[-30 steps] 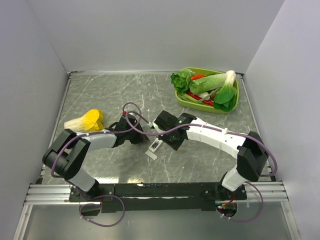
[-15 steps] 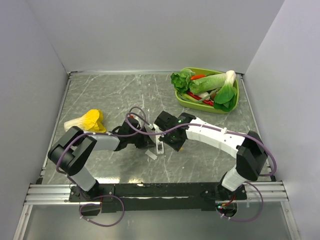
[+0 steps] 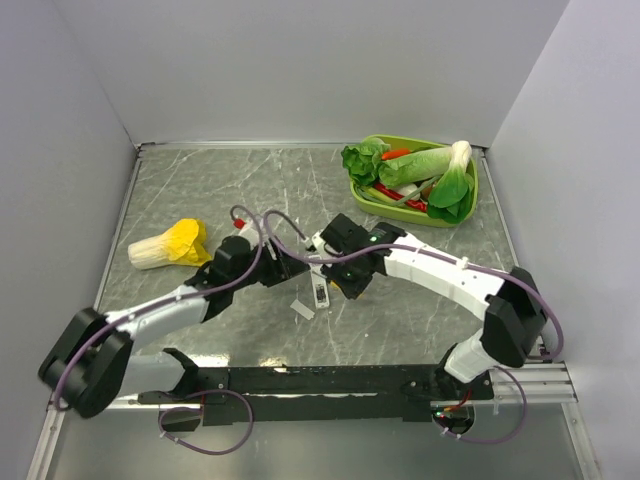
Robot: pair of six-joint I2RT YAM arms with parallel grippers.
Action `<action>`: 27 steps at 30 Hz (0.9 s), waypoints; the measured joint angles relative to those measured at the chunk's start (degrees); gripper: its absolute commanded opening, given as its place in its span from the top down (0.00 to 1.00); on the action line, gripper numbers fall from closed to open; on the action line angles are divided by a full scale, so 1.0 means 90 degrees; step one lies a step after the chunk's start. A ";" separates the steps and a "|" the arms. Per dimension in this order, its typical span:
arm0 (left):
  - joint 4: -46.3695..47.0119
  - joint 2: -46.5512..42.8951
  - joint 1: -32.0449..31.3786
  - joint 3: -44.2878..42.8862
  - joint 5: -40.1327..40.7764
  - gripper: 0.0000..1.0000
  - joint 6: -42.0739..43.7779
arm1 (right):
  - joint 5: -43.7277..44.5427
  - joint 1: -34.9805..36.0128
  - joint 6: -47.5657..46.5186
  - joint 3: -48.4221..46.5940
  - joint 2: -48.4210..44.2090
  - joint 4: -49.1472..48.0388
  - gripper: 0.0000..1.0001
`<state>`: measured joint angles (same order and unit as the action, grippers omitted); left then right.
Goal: Unload the batteries from the remote control
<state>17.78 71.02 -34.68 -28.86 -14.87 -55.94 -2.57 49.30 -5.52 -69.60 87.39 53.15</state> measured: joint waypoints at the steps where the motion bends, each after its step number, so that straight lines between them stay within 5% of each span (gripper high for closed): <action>1: 0.0168 -0.0219 0.0002 0.0151 -0.0005 0.39 -0.0061 | -0.0104 -0.0068 0.0027 0.0063 -0.0121 -0.0129 1.00; 11: 0.1209 -0.0549 0.0002 0.0673 -0.0206 0.34 -0.0724 | -0.1343 -0.0255 0.0568 0.0687 -0.1105 -0.1564 1.00; 18: 0.2341 -0.0381 0.0005 0.0959 -0.0423 0.44 -0.1258 | -0.1916 -0.0255 0.1035 0.1149 -0.1192 -0.2266 1.00; 21: 0.2628 -0.0148 -0.0002 0.1047 -0.0549 0.61 -0.1477 | -0.2006 -0.0257 0.1180 0.1229 -0.1202 -0.2582 0.99; 26: 0.2912 -0.0010 -0.0002 0.1103 -0.0617 0.99 -0.1972 | -0.1965 -0.0255 0.1365 0.1542 -0.1348 -0.3043 0.78; 27: 0.2931 -0.0029 -0.0002 0.1103 -0.0597 0.99 -0.2101 | -0.1950 -0.0255 0.1375 0.1666 -0.1426 -0.3191 0.75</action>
<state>44.16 70.76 -34.70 -18.94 -20.25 -74.85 -20.12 47.00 6.85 -54.61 74.56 24.43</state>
